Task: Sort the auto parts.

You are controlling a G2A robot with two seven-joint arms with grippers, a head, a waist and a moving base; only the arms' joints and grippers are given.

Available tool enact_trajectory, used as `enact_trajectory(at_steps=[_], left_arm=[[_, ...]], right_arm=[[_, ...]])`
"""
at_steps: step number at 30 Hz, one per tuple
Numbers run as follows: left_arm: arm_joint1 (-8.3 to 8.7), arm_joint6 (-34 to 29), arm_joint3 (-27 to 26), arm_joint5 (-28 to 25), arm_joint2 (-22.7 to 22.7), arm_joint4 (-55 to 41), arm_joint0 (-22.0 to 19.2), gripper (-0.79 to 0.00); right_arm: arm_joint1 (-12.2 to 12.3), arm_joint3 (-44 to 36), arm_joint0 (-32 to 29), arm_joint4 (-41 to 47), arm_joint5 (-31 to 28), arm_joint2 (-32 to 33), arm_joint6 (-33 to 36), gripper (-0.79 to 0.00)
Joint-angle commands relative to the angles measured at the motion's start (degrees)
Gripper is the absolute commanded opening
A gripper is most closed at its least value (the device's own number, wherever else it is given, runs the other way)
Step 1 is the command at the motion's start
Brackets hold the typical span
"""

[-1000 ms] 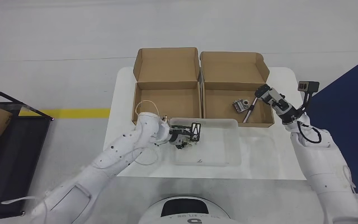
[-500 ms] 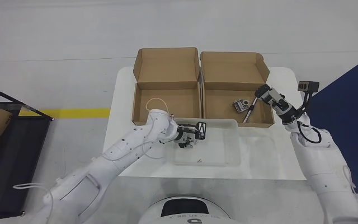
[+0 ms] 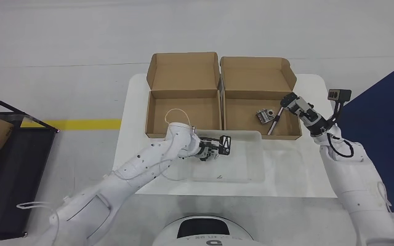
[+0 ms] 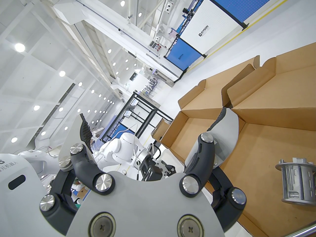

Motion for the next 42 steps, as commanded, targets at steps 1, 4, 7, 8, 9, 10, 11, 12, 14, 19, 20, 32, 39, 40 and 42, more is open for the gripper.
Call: enact_trajectory(at_steps=[1,4,7,8,9,10,11,12,14,19,20,32,39,40,42], left_arm=[[0.4,0.7,-2.5,0.1,-0.4,0.8,0.8,-0.785],[1.51,4.7,-7.1,-0.7,-2.1,2.0,2.5,-0.785],[3.13,12.3,-11.9,-1.5,-5.5,3.2,4.7,-0.785],[3.77,15.3,-12.9,-1.7,-6.9,3.7,5.7,-0.785],[4.39,18.3,-13.7,-1.7,-8.4,4.2,6.6,-0.785],[4.96,21.8,-14.5,-1.9,-9.8,4.4,7.5,-0.785],[5.52,25.4,-14.7,-2.4,-11.2,4.5,8.4,-0.785],[6.02,29.4,-14.9,-3.0,-12.6,4.3,9.3,-0.785],[6.87,36.6,-14.1,-4.9,-14.7,4.1,10.4,-0.785],[8.14,48.4,-11.0,-4.5,-17.8,6.9,11.3,-0.785],[8.27,49.4,-10.4,-4.1,-18.0,7.4,11.4,-0.785],[8.35,50.0,-9.9,-4.0,-18.1,7.6,11.4,-0.785],[8.18,53.8,-6.5,-7.7,-20.6,-5.4,11.3,-0.785],[8.12,53.2,-5.7,-8.4,-20.9,-7.6,10.7,-0.785],[7.92,51.9,-3.8,-9.5,-21.3,-12.3,9.9,-0.785]], right_arm=[[0.0,0.0,0.0,0.1,0.0,0.0,0.0,0.0],[0.0,0.0,0.0,0.1,0.0,0.0,0.0,0.0],[0.0,0.0,0.0,0.1,0.0,0.0,0.0,0.0],[0.0,0.0,0.0,0.1,0.0,0.0,0.0,0.0],[0.0,0.0,0.0,0.1,0.0,0.0,0.0,0.0],[0.0,0.0,0.0,0.1,0.0,0.0,0.0,0.0],[0.0,0.0,0.0,0.1,0.0,0.0,0.0,0.0],[0.0,0.0,0.0,0.1,0.0,0.0,0.0,0.0],[0.0,0.0,0.0,0.1,0.0,0.0,0.0,0.0],[0.0,0.0,0.0,0.1,0.0,0.0,0.0,0.0],[0.0,0.0,0.0,0.1,0.0,0.0,0.0,0.0],[0.0,0.0,0.0,0.1,0.0,0.0,0.0,0.0],[0.0,0.0,0.0,0.1,0.0,0.0,0.0,0.0],[0.0,0.0,0.0,0.1,0.0,0.0,0.0,0.0],[0.0,0.0,0.0,0.1,0.0,0.0,0.0,0.0]])
